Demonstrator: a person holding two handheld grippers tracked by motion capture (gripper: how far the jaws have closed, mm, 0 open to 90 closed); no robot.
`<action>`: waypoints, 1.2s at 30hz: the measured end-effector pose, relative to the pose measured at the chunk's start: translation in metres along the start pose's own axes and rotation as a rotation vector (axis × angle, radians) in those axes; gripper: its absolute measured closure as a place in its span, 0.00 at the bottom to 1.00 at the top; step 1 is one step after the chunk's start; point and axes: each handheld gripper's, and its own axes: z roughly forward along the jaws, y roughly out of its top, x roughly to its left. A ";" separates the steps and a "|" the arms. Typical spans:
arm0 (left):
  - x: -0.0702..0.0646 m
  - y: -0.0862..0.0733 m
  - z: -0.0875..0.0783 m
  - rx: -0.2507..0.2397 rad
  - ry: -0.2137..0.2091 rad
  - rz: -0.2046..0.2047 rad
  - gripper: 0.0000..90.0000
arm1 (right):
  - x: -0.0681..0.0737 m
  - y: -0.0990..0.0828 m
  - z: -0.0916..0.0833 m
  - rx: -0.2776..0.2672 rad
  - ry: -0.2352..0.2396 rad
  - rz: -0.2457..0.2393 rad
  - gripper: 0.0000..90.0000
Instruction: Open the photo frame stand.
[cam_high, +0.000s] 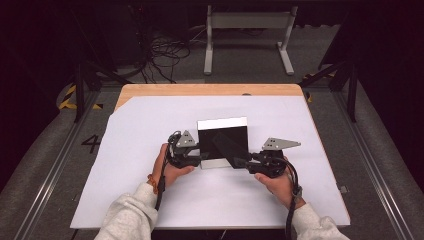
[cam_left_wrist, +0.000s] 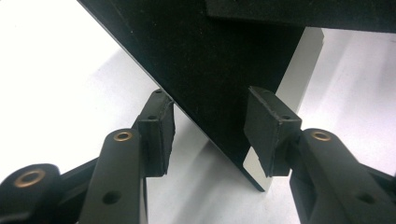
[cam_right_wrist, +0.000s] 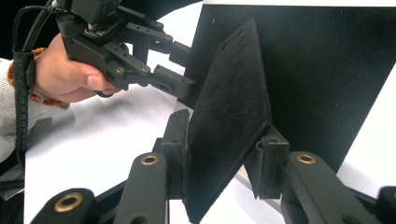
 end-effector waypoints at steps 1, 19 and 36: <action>0.000 0.000 0.000 -0.002 0.000 0.002 0.61 | 0.000 0.000 0.000 0.002 0.002 -0.002 0.72; -0.006 0.002 0.001 -0.018 -0.043 0.028 0.49 | 0.007 -0.010 -0.007 0.042 0.021 -0.031 0.73; -0.010 0.000 0.008 -0.002 -0.040 0.033 0.58 | 0.009 -0.013 -0.009 0.087 0.017 -0.071 0.73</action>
